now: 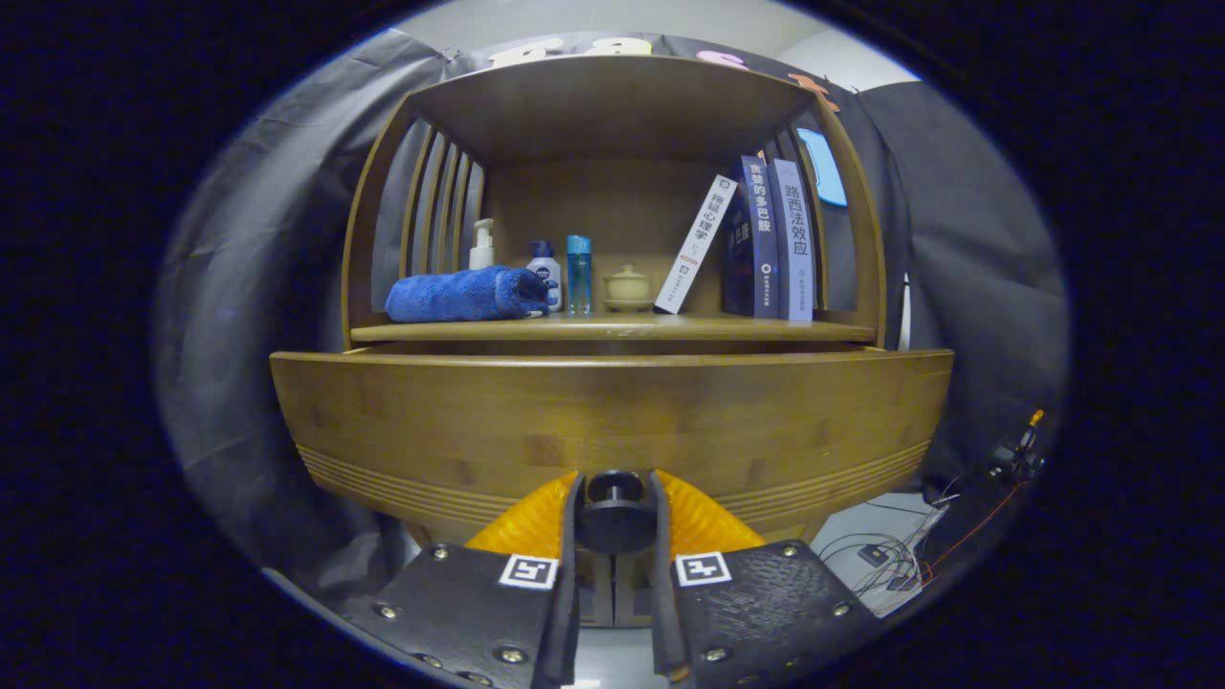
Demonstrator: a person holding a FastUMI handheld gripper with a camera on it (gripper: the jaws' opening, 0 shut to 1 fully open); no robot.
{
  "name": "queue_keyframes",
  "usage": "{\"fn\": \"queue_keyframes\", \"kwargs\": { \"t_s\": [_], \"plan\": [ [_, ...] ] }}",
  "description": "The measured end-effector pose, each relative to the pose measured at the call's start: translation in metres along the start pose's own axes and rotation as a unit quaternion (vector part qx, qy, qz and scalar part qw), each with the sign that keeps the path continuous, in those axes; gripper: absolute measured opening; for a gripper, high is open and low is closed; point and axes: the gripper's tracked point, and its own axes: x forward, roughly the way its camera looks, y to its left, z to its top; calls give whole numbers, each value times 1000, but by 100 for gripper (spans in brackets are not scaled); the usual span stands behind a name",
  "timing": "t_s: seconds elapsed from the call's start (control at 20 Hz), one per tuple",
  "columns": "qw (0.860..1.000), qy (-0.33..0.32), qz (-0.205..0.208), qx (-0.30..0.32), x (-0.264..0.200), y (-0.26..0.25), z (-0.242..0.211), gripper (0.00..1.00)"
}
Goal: Pull open the drawer, take out the items inside it, and place them on the countertop above the cabinet.
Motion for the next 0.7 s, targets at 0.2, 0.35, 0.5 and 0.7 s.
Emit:
{"fn": "queue_keyframes", "kwargs": {
  "t_s": [0.2, 0.35, 0.5, 0.7],
  "plan": [
    [1000, 5, 12, 1, -14, 5, -3, 31],
    [1000, 7, 13, -7, -26, 4, -7, 31],
    [1000, 0, 6, -5, -40, -2, -13, 20],
    [1000, 3, 8, -13, -50, 0, -15, 20]
  ]
}}
